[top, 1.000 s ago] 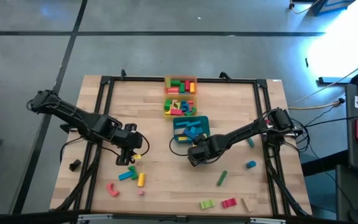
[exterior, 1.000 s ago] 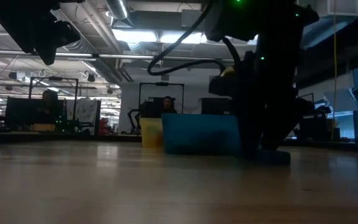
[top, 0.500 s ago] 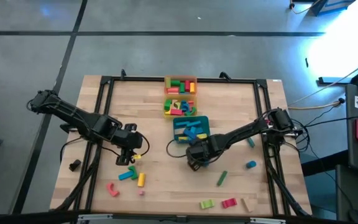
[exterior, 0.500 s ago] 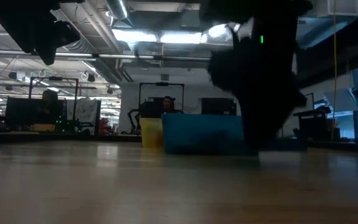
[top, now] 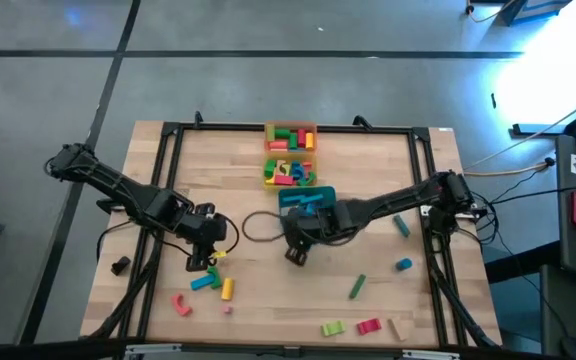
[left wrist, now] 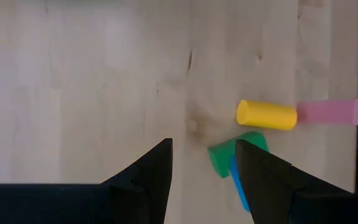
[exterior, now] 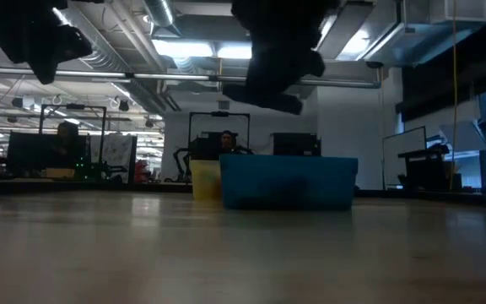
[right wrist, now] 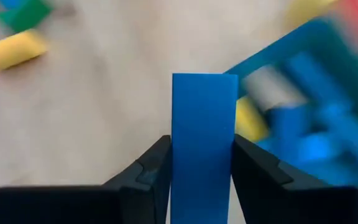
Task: Sort blocks by size
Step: Put the blue rectangular block into the blue bin, then put the pink rectangular block into the blue bin
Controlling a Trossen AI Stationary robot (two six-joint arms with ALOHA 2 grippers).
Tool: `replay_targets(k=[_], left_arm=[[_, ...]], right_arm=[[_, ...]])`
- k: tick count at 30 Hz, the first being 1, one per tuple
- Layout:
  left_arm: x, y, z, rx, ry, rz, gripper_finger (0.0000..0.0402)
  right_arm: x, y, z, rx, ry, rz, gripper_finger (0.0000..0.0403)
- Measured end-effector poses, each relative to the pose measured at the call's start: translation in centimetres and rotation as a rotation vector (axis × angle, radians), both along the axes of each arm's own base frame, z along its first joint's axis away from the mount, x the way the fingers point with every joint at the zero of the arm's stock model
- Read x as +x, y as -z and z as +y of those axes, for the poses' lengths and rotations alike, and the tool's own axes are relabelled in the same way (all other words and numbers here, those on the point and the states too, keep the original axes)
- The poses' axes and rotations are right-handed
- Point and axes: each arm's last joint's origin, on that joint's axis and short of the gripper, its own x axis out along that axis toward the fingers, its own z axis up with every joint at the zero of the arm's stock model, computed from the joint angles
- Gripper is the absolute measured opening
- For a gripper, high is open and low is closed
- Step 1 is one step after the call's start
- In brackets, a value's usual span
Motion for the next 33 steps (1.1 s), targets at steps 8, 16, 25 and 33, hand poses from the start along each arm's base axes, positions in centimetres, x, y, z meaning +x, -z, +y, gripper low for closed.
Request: replay_targets(k=[8, 16, 25, 33], left_arm=[[-0.7, 0.0, -1.4, -0.047, -0.032, 0.011, 0.0159], [-1.3, -0.3, -3.6, -0.110, 0.007, -0.032, 0.0159], [-0.6, 0.2, -8.4, -0.229, 0.095, -0.155, 0.0159], [0.5, 4.0, -12.4, -0.190, 0.150, -0.137, 0.0159]], right_arm=[[0.8, -0.6, -4.8, -0.244, -0.038, 0.022, 0.0155], [1.0, -0.6, -8.4, -0.254, 0.031, 0.039, 0.0186], [0.9, -0.6, -10.0, -0.252, 0.069, 0.042, 0.0199], [1.0, -0.5, -9.9, -0.240, 0.060, 0.040, 0.0199]])
